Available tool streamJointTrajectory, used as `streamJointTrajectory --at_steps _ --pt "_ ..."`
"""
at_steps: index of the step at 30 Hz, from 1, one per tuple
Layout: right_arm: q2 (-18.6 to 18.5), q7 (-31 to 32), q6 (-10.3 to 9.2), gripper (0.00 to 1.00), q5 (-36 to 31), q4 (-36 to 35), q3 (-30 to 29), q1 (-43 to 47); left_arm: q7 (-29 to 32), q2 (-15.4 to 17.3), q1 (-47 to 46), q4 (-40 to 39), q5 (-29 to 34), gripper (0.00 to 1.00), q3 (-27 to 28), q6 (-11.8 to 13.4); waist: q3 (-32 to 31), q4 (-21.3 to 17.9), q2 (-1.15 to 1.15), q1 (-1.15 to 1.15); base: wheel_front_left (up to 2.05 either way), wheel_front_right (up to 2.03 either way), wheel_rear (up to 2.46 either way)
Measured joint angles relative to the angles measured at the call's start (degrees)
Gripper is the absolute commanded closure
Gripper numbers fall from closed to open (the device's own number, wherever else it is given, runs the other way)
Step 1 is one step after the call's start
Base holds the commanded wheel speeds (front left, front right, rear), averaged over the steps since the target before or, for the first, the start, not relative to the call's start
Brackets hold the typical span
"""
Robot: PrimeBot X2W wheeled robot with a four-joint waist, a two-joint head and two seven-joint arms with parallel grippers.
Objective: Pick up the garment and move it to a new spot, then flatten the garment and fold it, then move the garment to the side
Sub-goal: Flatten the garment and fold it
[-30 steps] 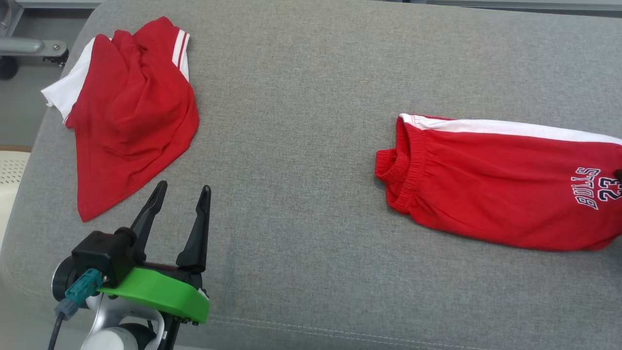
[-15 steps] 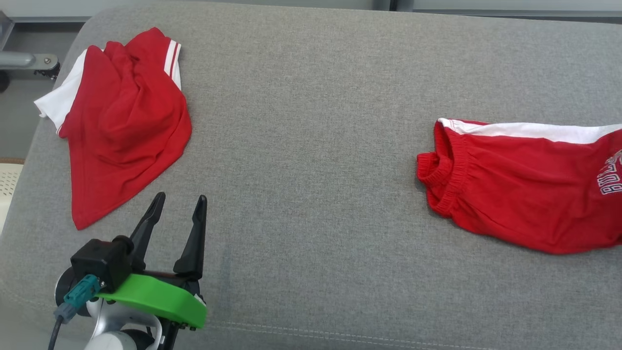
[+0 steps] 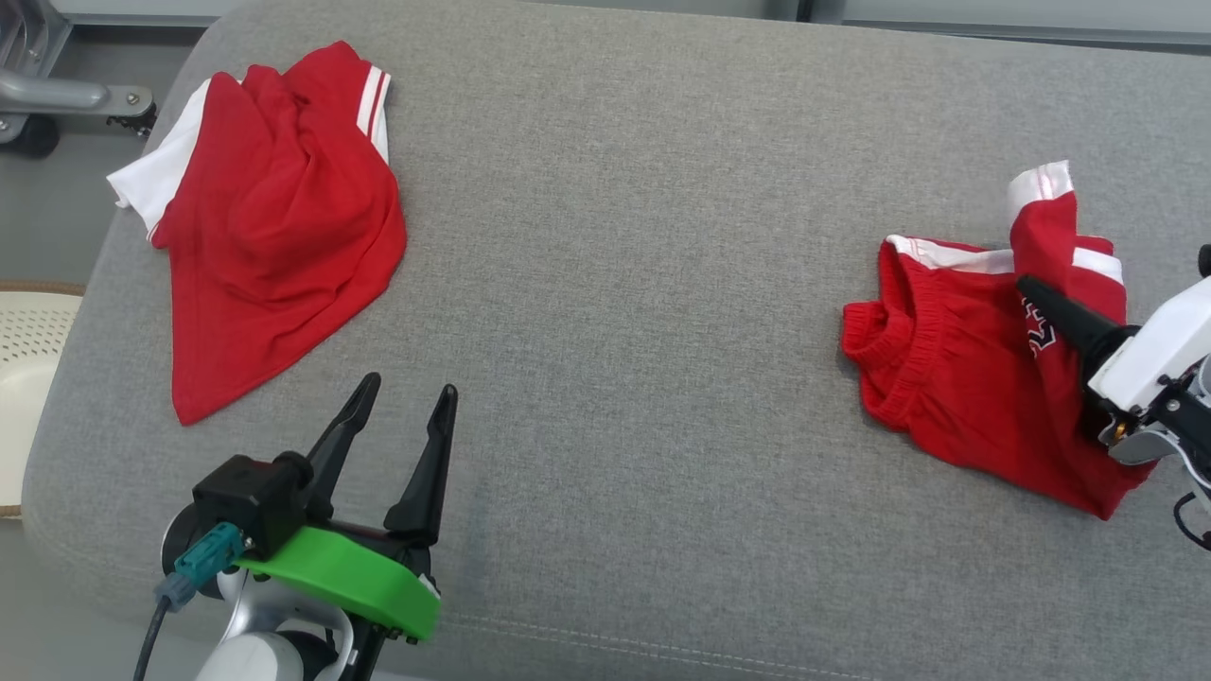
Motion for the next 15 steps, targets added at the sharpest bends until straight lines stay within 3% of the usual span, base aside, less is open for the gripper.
streamJointTrajectory --at_steps 7,11,12,13,14,15 --pt "3.85 0.14 -3.32 1.0 -2.86 -0.48 3.45 -1.18 -0.42 -0.13 -1.2 1.36 0.0 0.0 -0.29 -0.51 0.32 1.8 0.0 0.0 0.0 0.0 0.0" --pt "5.78 0.12 -4.15 1.0 -3.9 -0.15 4.39 -1.81 -0.45 -0.19 -1.65 2.18 0.0 0.0 -0.31 -0.63 0.23 2.47 0.0 0.0 0.0 0.0 0.0" --pt "5.99 0.12 -4.34 0.89 -3.96 0.11 4.59 -1.81 -0.45 -0.21 -1.7 2.44 0.0 0.0 -0.32 -0.7 0.14 2.57 0.0 0.0 0.0 0.0 0.0" --pt "6.12 0.12 -4.35 0.58 -4.1 0.22 4.83 -1.81 -0.51 -0.21 -1.71 2.47 0.0 0.0 -0.23 -0.7 0.07 2.67 0.0 0.0 0.0 0.0 0.0" --pt "6.42 0.11 -4.36 0.0 -4.42 0.26 4.93 -1.82 -0.51 -0.21 -1.71 2.5 0.0 0.0 -0.1 -0.7 0.04 2.7 0.0 0.0 0.0 0.0 0.0" --pt "6.82 -0.05 -4.36 0.0 -4.43 0.26 4.94 -1.84 -0.52 -0.21 -1.72 2.58 0.0 0.0 -0.02 -0.7 0.03 2.7 0.0 0.0 0.0 0.0 0.0"
